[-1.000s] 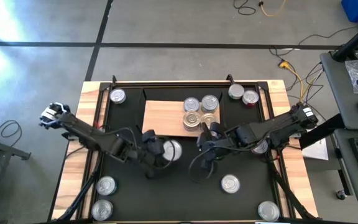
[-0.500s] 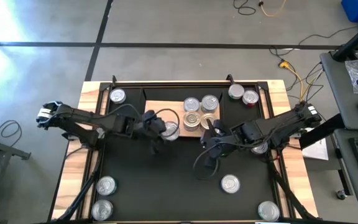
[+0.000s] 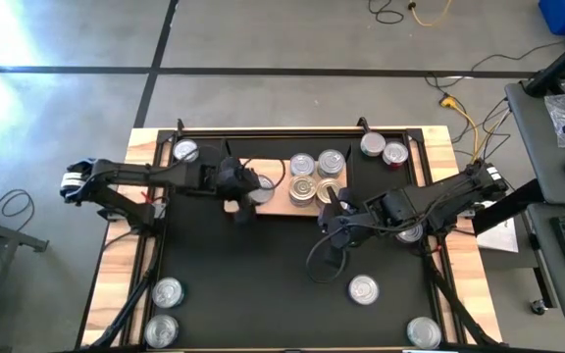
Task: Stack canned seafood by type on shelf
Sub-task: Put the middle left light blue tuna can on the shelf
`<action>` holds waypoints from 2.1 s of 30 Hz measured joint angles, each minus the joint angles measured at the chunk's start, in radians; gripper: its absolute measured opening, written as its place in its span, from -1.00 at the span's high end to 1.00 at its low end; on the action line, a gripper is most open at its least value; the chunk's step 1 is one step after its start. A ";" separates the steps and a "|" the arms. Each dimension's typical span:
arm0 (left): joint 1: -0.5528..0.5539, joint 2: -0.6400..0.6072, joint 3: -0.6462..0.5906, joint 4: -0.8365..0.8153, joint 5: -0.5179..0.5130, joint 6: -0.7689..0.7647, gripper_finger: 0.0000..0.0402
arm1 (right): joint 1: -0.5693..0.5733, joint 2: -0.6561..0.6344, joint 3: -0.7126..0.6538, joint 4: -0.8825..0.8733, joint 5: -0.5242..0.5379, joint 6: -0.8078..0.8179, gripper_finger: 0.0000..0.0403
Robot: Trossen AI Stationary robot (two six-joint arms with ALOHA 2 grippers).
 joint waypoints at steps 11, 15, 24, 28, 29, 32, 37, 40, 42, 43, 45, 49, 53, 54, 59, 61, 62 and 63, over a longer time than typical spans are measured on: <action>0.083 0.040 0.154 -0.105 0.027 0.122 -0.73 | 0.000 0.000 0.000 -0.011 0.000 0.003 0.94; 0.121 0.116 0.204 -0.177 0.048 0.184 -0.73 | 0.000 0.001 0.000 -0.013 0.000 0.019 0.94; 0.146 0.262 0.290 -0.200 0.071 0.298 -0.73 | 0.009 0.001 0.000 -0.048 -0.008 0.058 0.94; 0.172 0.285 0.285 -0.192 0.074 0.310 -0.73 | 0.024 0.001 0.000 -0.074 -0.008 0.065 0.94; 0.180 0.287 0.279 -0.184 0.085 0.310 -0.73 | 0.028 0.001 0.000 -0.075 -0.008 0.066 0.94; 0.190 0.293 0.257 -0.164 0.115 0.309 -0.73 | 0.034 0.001 0.000 -0.087 -0.008 0.067 0.94; 0.189 0.317 0.251 -0.134 0.161 0.298 -0.73 | 0.035 0.002 0.000 -0.087 -0.008 0.064 0.94; 0.190 0.347 0.251 -0.121 0.202 0.275 -0.73 | 0.035 0.002 0.000 -0.088 -0.008 0.064 0.94; 0.188 0.368 0.251 -0.121 0.203 0.266 -0.73 | 0.035 0.002 0.000 -0.087 -0.008 0.064 0.94; 0.187 0.378 0.251 -0.120 0.204 0.265 -0.73 | 0.035 0.002 0.000 -0.089 -0.008 0.065 0.94; 0.186 0.399 0.251 -0.117 0.203 0.264 -0.73 | 0.035 0.002 0.000 -0.089 -0.008 0.066 0.94; 0.182 0.424 0.253 -0.117 0.205 0.253 -0.76 | 0.038 0.002 0.000 -0.092 -0.011 0.076 0.94; 0.178 0.431 0.251 -0.130 0.207 0.245 -0.86 | 0.040 0.002 0.000 -0.093 -0.011 0.080 0.94; 0.178 0.430 0.251 -0.132 0.208 0.242 -0.89 | 0.040 0.002 0.000 -0.093 -0.011 0.084 0.94; 0.176 0.430 0.257 -0.177 0.208 0.240 -0.96 | 0.039 0.002 0.000 -0.093 -0.008 0.101 0.94; 0.176 0.429 0.258 -0.191 0.208 0.240 -0.96 | 0.039 0.002 0.000 -0.093 -0.008 0.101 0.94; 0.176 0.429 0.258 -0.203 0.208 0.240 -0.97 | 0.039 0.002 0.000 -0.094 -0.008 0.101 0.94; 0.176 0.429 0.258 -0.209 0.208 0.240 -0.97 | 0.039 0.002 0.000 -0.094 -0.008 0.101 0.94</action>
